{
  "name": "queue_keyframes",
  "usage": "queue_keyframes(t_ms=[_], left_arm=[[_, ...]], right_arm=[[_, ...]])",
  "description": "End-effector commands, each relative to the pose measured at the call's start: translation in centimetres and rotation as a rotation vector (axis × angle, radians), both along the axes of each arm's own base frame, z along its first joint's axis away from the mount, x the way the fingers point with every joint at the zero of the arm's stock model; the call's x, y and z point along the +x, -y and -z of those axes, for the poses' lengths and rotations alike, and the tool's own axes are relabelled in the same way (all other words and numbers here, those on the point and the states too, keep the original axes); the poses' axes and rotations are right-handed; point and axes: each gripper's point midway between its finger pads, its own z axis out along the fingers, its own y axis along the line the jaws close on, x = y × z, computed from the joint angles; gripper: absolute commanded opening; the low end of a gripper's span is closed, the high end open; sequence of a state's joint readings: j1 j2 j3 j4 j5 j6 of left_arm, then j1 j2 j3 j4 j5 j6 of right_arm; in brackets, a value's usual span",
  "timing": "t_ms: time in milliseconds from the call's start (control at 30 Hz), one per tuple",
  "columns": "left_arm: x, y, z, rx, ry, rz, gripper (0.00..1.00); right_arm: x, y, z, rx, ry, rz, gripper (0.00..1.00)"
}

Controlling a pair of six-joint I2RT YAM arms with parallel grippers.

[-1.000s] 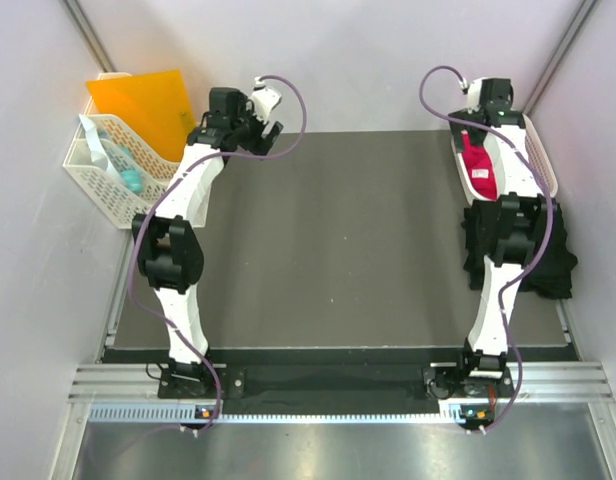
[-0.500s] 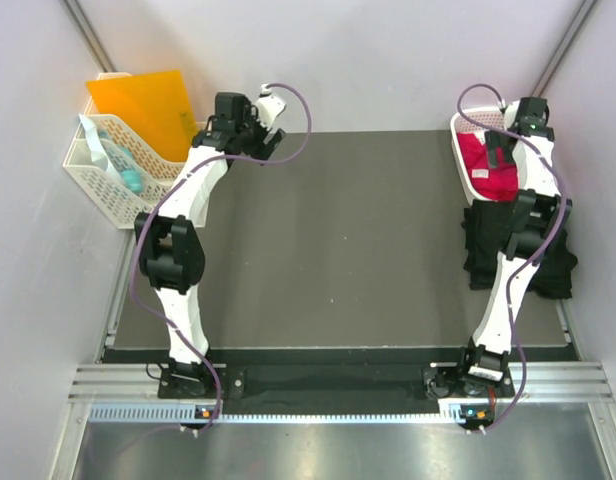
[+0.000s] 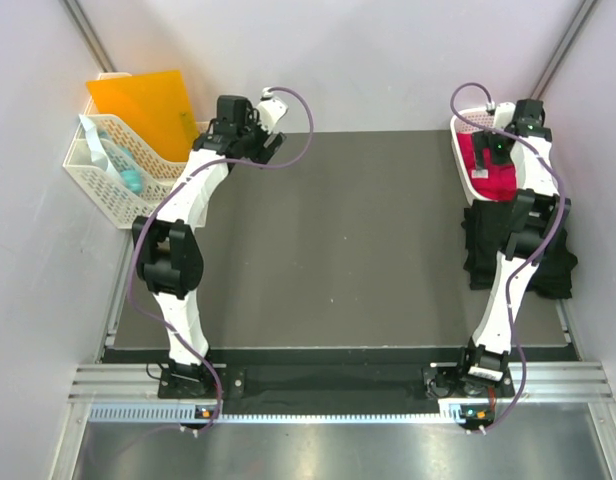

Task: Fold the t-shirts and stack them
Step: Grab the tshirt from the pile

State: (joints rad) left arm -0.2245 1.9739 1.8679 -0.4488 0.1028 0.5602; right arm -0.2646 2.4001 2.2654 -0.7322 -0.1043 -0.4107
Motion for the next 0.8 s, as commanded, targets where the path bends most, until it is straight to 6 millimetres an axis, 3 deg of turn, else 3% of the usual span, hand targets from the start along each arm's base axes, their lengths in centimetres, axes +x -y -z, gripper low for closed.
queue_keyframes(t_ms=[0,167,333,433,567,667,733,767], left_arm=[[-0.5,-0.3,-3.1,0.003,0.07,-0.008,0.89],[-0.3,-0.2,-3.1,0.009,0.076,-0.004,0.89],[-0.4,0.2,-2.8,0.018,0.069,0.007,0.89],[-0.4,0.4,-2.7,0.027,0.068,0.018,0.89],[-0.4,0.6,-2.8,0.03,0.072,0.023,0.89],[-0.5,0.6,-2.8,0.031,0.072,0.023,0.89],[-0.5,0.6,-3.0,0.028,0.075,0.02,0.89],[-0.5,0.7,-2.9,0.027,0.073,0.023,0.89]], right_arm=[[-0.1,-2.4,-1.7,0.098,0.025,-0.055,0.97],[-0.9,-3.4,1.1,0.148,-0.04,-0.072,0.86],[-0.7,-3.0,1.8,0.136,-0.046,-0.065,0.79],[-0.6,-3.0,2.4,0.131,-0.053,-0.067,0.66],[-0.5,-2.9,2.8,0.127,-0.058,-0.068,0.39],[-0.5,-3.0,3.1,0.116,-0.063,-0.069,0.33],[-0.5,-2.9,3.2,0.113,-0.067,-0.067,0.25],[-0.4,-2.8,3.1,0.104,-0.063,-0.063,0.15]])
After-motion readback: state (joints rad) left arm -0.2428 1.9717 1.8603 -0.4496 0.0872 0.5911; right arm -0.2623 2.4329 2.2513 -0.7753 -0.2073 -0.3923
